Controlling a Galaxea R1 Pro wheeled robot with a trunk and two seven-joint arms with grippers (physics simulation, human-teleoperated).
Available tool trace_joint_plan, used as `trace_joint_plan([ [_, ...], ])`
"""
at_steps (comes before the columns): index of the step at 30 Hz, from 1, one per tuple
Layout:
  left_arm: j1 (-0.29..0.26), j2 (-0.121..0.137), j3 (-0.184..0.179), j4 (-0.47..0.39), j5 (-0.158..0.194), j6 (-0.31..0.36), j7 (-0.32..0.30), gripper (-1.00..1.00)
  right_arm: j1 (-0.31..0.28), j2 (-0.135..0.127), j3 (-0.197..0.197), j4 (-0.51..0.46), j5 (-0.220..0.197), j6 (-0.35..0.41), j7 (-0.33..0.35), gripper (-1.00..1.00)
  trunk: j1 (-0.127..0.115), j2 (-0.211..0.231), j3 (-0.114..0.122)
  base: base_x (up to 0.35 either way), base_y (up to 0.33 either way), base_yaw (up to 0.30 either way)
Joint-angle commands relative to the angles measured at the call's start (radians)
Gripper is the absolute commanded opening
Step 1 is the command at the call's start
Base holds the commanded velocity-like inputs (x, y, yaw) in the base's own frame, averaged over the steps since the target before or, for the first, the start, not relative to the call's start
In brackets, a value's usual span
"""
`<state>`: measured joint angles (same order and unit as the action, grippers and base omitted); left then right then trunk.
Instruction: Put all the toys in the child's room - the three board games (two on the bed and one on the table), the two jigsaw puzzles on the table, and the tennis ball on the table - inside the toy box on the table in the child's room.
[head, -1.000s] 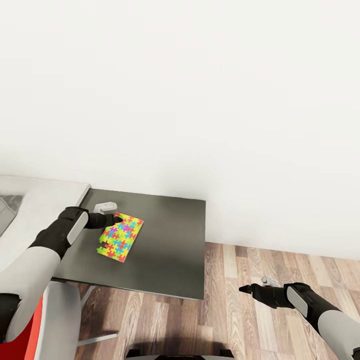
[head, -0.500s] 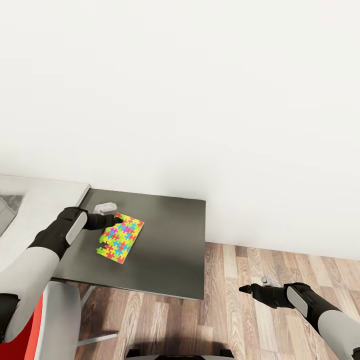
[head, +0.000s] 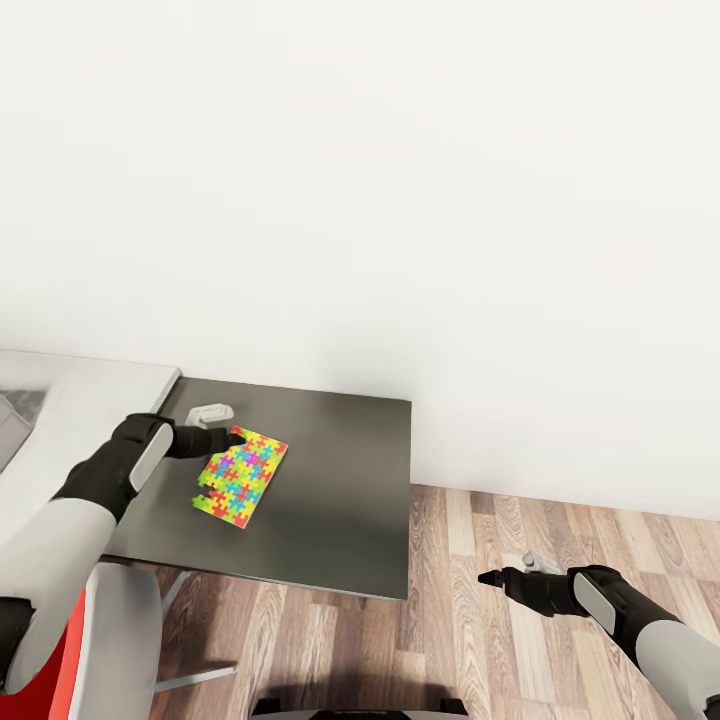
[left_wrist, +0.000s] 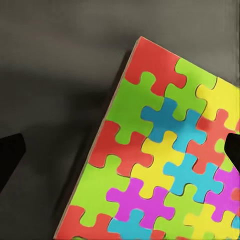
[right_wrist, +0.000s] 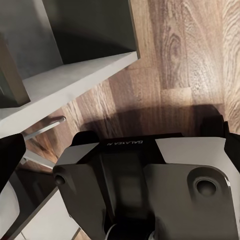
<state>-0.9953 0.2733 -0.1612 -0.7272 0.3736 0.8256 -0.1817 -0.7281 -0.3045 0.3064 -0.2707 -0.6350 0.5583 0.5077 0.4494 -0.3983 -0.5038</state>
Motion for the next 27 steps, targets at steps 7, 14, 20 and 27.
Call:
trace_joint_plan([
  [7, 0.020, 0.001, -0.001, -0.058, -0.004, 0.034, -0.005, 1.00, -0.001, -0.001, 0.003, -0.001, -0.003, 0.004, 0.002, 1.00, 0.001, -0.002, -0.001, 0.000, 0.000, 0.000],
  [14, 0.032, 0.001, 0.000, -0.076, -0.004, 0.046, -0.005, 1.00, -0.001, -0.001, 0.003, -0.001, -0.003, 0.004, 0.002, 1.00, 0.001, -0.002, -0.001, 0.000, 0.000, 0.000],
  [20, 0.034, 0.001, 0.000, -0.078, -0.005, 0.049, -0.005, 1.00, -0.001, -0.001, 0.003, -0.001, -0.003, 0.003, 0.002, 1.00, 0.001, -0.002, -0.001, 0.000, 0.000, 0.000],
  [27, 0.035, 0.001, 0.000, -0.078, -0.007, 0.065, -0.004, 1.00, -0.001, 0.000, 0.003, -0.001, -0.003, 0.003, 0.002, 1.00, 0.001, -0.002, -0.001, 0.000, 0.000, 0.000],
])
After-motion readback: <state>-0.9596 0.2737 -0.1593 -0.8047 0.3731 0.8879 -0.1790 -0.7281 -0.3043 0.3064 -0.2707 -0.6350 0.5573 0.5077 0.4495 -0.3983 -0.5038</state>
